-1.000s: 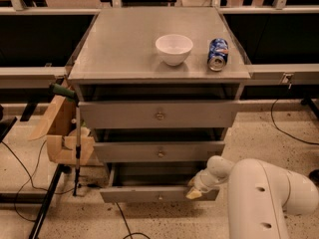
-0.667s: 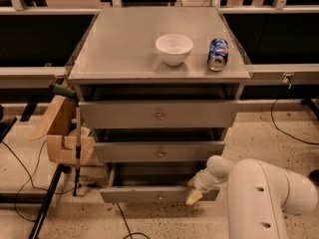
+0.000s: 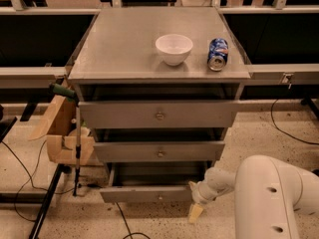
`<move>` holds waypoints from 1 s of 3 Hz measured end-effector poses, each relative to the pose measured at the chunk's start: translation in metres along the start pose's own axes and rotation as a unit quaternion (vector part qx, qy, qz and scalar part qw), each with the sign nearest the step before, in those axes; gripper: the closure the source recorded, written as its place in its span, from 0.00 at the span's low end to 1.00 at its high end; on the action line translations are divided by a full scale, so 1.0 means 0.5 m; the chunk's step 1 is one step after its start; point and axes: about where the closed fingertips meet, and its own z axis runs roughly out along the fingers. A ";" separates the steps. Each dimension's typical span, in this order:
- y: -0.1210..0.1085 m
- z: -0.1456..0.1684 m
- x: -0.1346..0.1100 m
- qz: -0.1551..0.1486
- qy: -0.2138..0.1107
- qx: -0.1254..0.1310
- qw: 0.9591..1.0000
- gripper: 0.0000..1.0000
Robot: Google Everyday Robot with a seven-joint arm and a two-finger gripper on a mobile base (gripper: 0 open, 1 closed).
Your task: Open bottom drawer
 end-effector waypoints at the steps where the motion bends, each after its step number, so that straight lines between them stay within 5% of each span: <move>1: 0.034 0.001 -0.011 -0.016 0.004 -0.003 1.000 0.00; 3: 0.027 0.009 -0.030 -0.031 -0.011 0.009 0.999 0.00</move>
Offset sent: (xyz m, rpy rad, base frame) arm -0.0125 0.0187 -0.0030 0.0050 -0.0237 0.0614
